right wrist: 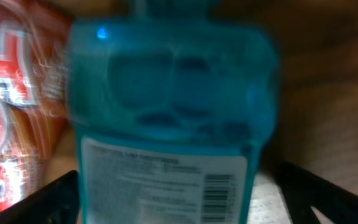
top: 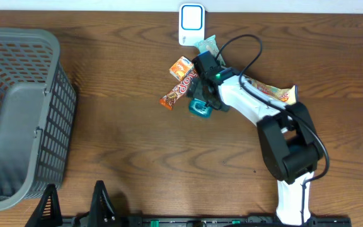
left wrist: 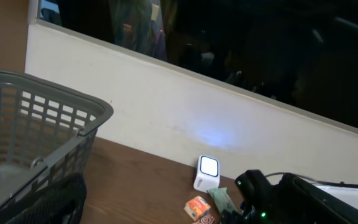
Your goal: Scan the item barcode
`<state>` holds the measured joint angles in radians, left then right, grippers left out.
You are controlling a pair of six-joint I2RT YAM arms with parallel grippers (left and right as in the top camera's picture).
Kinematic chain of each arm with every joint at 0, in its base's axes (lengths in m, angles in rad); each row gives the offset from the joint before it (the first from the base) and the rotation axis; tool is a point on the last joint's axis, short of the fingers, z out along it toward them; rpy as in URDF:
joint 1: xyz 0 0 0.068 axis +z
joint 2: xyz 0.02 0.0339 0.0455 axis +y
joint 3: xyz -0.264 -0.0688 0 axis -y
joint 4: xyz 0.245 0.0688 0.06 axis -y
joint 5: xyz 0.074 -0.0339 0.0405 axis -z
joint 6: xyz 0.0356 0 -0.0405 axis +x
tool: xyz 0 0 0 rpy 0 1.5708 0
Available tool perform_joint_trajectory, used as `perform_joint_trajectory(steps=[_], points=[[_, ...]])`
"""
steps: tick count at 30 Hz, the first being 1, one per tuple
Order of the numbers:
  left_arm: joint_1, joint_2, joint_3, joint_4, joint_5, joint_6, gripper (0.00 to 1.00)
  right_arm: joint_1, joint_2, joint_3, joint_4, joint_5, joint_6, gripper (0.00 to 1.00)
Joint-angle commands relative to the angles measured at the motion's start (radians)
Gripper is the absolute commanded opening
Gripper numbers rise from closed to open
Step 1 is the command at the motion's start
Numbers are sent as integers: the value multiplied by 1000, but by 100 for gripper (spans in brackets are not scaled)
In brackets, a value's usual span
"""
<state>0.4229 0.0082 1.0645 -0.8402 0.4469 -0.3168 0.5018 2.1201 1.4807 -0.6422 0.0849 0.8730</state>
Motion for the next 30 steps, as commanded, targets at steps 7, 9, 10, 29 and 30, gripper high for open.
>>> perform_joint_trajectory(steps=[7, 9, 10, 29, 30], points=[[4, -5, -3, 3, 13, 9, 98, -10, 55, -10, -32, -8, -104, 78], [4, -5, -3, 3, 13, 9, 98, -3, 55, -10, -31, -8, -112, 75], [4, -5, -3, 3, 13, 9, 98, 1, 53, -10, -30, -8, -112, 70], [4, -5, -3, 3, 13, 9, 98, 8, 48, -10, -39, -101, -274, 12], [4, -5, -3, 3, 13, 9, 98, 8, 47, -10, -39, -113, -285, 6]])
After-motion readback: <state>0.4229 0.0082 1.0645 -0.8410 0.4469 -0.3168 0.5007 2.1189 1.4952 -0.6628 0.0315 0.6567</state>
